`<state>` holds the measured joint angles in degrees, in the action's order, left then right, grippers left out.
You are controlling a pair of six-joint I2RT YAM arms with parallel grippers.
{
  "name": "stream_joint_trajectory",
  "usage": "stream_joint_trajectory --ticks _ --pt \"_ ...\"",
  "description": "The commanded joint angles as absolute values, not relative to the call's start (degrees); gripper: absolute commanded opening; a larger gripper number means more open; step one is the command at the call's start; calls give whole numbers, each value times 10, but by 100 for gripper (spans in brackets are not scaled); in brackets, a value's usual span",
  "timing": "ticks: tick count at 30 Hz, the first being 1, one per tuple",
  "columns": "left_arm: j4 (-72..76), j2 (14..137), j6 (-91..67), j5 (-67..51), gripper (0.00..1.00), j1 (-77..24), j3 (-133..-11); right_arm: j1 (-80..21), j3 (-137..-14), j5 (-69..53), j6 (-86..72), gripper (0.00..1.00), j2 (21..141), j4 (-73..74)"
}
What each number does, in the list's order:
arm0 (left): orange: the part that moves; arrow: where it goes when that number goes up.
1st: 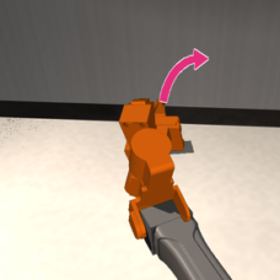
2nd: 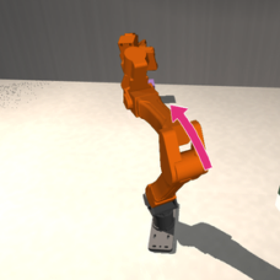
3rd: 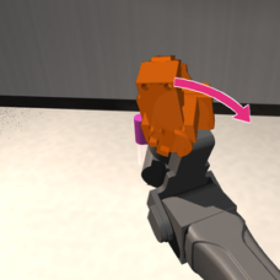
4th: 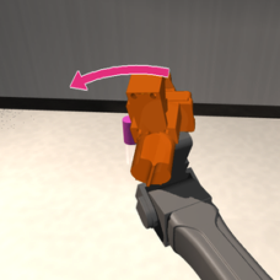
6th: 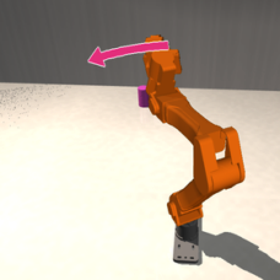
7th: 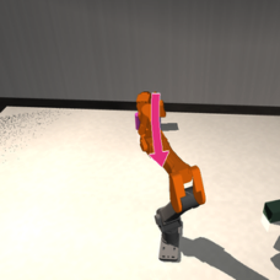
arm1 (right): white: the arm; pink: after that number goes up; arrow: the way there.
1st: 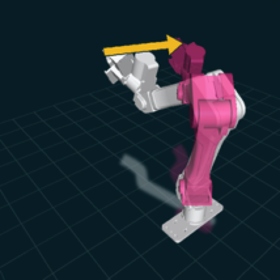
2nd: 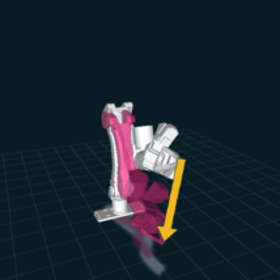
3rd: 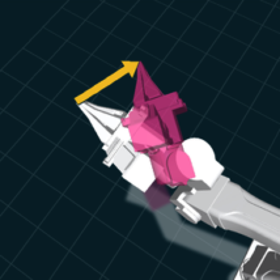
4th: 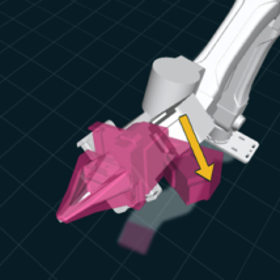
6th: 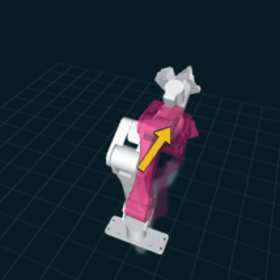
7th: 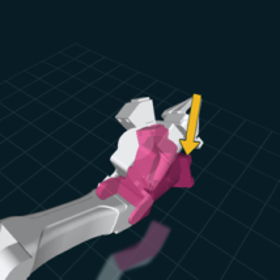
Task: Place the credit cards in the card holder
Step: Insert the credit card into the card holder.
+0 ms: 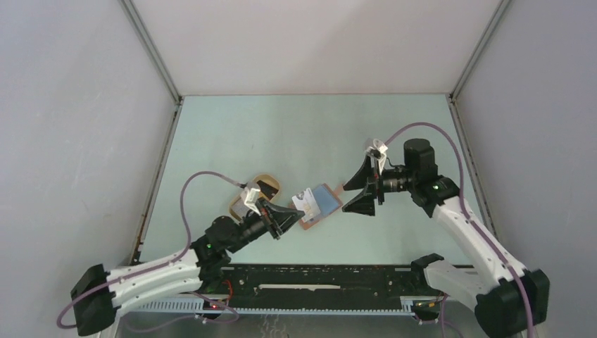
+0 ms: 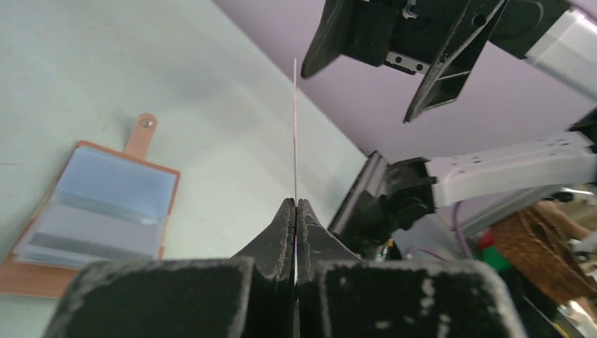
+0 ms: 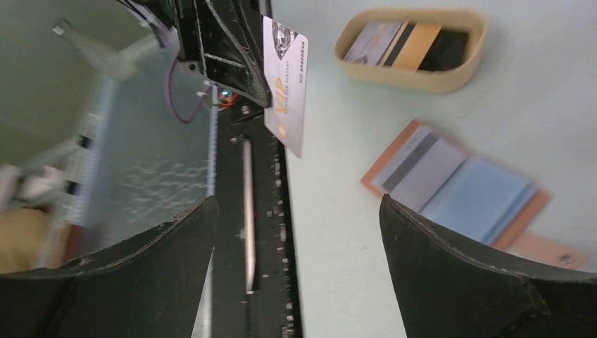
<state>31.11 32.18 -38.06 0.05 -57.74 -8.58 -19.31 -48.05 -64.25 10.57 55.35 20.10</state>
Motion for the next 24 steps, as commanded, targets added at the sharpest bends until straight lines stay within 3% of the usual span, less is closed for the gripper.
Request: stream_joint_trajectory --ticks 1,6,16,24 --pt "452 419 -334 70 0 -587 -140 -175 -464 -753 -63 92 619 72" --pt "493 481 -347 39 0 -589 -157 -207 -492 -750 -55 88 689 93" --pt "535 524 -377 -34 0 -590 -157 -247 -531 -726 -18 81 716 116" --pt "545 553 -386 -60 0 -589 -158 -268 -578 -745 17 56 738 160"
